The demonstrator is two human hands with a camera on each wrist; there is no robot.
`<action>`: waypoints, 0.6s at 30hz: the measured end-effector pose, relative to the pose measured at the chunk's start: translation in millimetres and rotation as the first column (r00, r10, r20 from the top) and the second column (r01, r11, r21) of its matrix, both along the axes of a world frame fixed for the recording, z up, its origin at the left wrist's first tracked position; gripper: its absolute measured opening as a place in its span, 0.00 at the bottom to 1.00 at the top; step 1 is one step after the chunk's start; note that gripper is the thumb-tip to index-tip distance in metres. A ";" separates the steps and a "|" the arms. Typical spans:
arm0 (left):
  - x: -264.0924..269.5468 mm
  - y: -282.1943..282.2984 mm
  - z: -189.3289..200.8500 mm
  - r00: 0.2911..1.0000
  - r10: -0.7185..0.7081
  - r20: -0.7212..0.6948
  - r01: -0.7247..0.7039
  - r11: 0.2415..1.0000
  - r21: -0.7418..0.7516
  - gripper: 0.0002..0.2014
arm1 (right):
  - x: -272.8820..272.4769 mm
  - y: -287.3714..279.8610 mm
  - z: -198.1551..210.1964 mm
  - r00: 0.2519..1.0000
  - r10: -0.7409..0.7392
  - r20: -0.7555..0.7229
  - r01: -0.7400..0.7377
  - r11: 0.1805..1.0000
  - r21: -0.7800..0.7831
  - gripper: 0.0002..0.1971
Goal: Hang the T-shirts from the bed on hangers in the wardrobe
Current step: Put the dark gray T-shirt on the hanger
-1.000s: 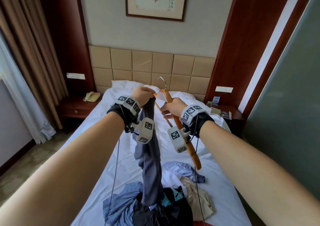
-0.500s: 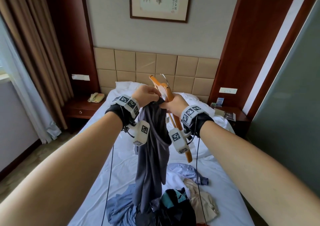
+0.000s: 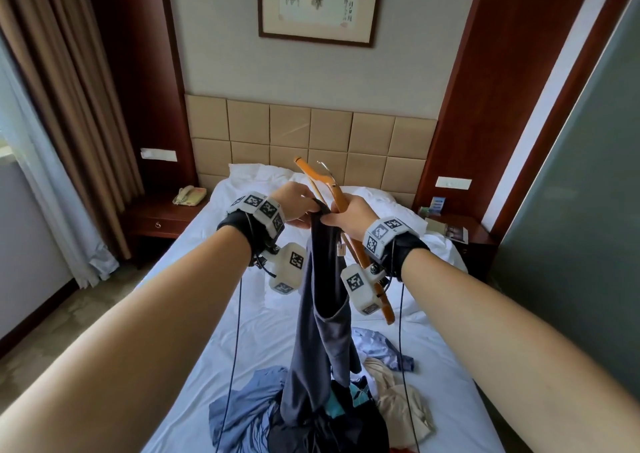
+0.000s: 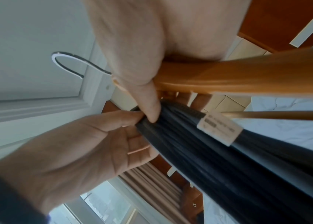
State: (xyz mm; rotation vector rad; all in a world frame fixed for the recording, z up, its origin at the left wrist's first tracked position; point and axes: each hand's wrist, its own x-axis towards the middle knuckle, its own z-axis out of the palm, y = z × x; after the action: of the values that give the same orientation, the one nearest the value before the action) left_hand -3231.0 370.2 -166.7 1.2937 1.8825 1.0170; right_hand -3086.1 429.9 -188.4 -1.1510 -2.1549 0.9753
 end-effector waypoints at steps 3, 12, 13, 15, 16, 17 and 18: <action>3.8 0.9 2.9 0.995 0.010 0.097 -0.010 1.000 -0.006 0.06 | 4.7 4.4 4.3 1.000 -0.014 0.004 0.015 1.000 -0.011 0.07; -14.8 16.5 2.6 0.967 0.231 0.108 -0.236 0.971 0.030 0.13 | 21.7 16.4 5.3 0.879 -0.243 -0.410 0.226 0.970 -0.090 0.10; -19.7 17.6 0.8 0.959 0.249 0.136 -0.256 0.966 0.041 0.10 | 24.1 17.5 5.7 0.849 -0.257 -0.461 0.236 0.966 -0.105 0.11; -28.6 21.0 -2.4 0.937 0.269 0.225 -0.289 0.955 0.061 0.10 | 29.1 21.8 7.8 0.836 -0.261 -0.482 0.240 0.965 -0.106 0.12; -33.3 22.5 -4.2 0.924 0.278 0.261 -0.307 0.948 0.078 0.15 | 31.4 23.9 9.6 0.858 -0.256 -0.446 0.230 0.967 -0.112 0.12; -35.5 21.7 -3.4 0.913 0.292 0.283 -0.325 0.942 0.077 0.20 | 33.0 26.2 10.7 0.887 -0.249 -0.389 0.216 0.968 -0.128 0.12; -42.0 24.9 -6.1 0.899 0.316 0.304 -0.356 0.931 0.084 0.23 | 34.1 28.8 10.4 0.910 -0.228 -0.345 0.193 0.972 -0.135 0.09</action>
State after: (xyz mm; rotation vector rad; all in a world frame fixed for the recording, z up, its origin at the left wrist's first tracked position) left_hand -3272.9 395.1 -172.7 0.8450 1.8693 1.4535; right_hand -3052.0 458.7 -178.0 -1.1228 -1.6739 1.1050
